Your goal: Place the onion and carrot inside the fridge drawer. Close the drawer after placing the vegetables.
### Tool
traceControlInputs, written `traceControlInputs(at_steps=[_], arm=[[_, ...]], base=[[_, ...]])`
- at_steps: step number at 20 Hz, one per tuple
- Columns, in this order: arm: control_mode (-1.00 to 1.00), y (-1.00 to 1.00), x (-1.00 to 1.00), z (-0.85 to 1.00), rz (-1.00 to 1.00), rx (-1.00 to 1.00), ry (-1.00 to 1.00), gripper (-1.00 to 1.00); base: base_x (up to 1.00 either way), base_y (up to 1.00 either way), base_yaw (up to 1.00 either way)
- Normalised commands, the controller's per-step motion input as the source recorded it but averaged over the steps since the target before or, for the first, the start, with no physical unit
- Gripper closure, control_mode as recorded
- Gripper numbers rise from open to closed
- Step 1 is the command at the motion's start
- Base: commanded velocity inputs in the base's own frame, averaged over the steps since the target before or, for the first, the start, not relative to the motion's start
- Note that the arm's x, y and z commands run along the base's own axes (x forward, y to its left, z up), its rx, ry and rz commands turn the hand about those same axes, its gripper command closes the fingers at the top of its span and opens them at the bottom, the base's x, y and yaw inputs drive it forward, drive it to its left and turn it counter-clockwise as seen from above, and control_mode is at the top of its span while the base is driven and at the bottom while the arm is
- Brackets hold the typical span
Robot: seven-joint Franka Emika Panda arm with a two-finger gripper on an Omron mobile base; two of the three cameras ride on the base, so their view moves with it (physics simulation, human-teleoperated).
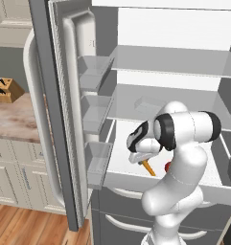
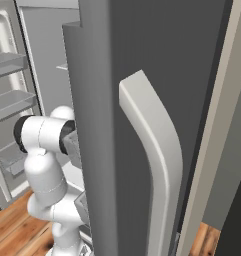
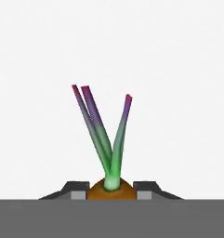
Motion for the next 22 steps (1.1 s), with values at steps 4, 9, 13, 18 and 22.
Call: traceControlInputs(at_steps=[4,9,13,18,22], arm=[[-1.00,0.00,0.00,-0.03,0.00,0.00,0.00,-1.00],[-1.00,-0.01,-0.17,0.18,0.00,0.00,-0.03,-1.00],[-1.00,0.00,-0.79,0.54,0.00,0.00,-0.08,-1.00],[-1.00,0.02,-0.94,0.79,0.00,0.06,0.00,-1.00],[-1.00,0.15,-0.70,1.00,0.00,0.06,0.00,-1.00]], base=[[0.00,0.00,0.00],[0.00,0.00,0.00],[0.00,0.00,0.00],[0.00,0.00,0.00],[0.00,0.00,0.00]])
